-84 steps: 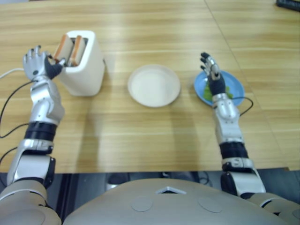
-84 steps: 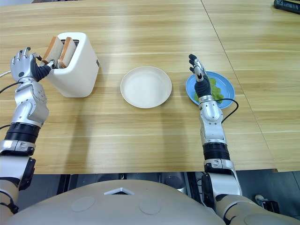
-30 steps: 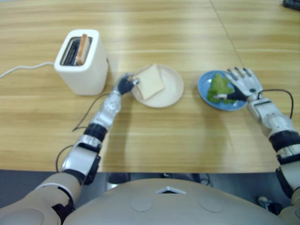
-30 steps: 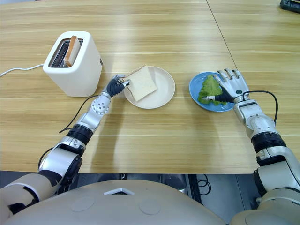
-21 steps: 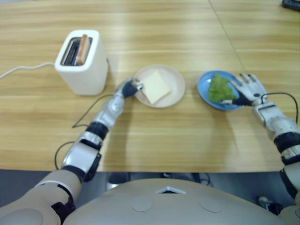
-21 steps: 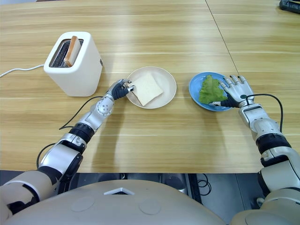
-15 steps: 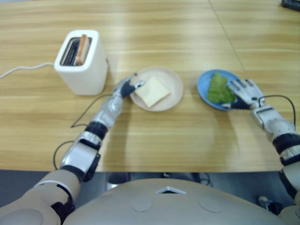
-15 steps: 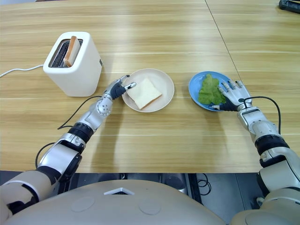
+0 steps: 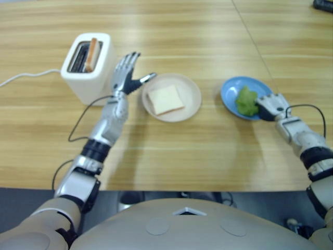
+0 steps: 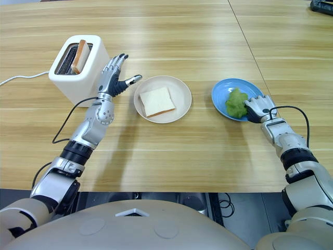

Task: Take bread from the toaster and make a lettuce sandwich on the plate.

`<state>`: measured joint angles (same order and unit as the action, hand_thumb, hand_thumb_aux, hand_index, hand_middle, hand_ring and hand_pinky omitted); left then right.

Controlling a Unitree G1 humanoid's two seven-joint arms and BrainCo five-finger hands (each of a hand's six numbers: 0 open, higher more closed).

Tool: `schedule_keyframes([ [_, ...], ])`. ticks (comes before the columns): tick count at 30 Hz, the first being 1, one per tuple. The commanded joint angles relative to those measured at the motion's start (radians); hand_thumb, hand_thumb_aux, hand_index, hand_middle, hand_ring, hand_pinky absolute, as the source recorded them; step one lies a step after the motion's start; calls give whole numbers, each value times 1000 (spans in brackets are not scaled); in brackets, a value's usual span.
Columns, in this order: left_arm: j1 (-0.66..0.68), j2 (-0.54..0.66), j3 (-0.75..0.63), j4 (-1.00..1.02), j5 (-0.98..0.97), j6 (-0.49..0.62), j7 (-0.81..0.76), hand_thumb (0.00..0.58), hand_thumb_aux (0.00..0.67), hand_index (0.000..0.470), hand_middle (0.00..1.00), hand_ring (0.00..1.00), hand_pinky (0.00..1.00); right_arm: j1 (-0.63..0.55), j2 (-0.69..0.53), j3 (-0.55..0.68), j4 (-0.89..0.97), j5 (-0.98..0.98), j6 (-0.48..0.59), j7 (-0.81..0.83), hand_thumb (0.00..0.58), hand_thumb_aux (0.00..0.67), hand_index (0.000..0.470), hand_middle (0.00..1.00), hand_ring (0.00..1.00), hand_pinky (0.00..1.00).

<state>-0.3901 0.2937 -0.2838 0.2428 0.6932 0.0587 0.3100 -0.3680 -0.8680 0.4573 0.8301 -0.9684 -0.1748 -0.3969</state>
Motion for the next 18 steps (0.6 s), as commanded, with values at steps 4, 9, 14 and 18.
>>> schedule_keyframes([
  [4, 27, -3, 38, -54, -13, -12, 28, 0, 0, 0, 0, 0, 0, 82, -72, -136, -243, 95, 17, -9, 580, 670, 460, 1000, 1000, 1000],
  [9, 39, -11, 72, -53, -45, -30, 44, 0, 0, 0, 0, 0, 0, 173, -89, -250, -573, 121, 81, 54, 580, 670, 460, 1000, 1000, 1000],
  [14, 38, -28, 117, 11, -131, -86, 45, 0, 0, 0, 0, 0, 0, 151, -10, -262, -781, 92, 126, 133, 580, 670, 460, 1000, 1000, 1000],
  [18, 30, -48, 138, 100, -193, -135, 36, 0, 0, 0, 0, 0, 0, 41, 121, -191, -806, 49, 125, 188, 580, 670, 460, 1000, 1000, 1000],
])
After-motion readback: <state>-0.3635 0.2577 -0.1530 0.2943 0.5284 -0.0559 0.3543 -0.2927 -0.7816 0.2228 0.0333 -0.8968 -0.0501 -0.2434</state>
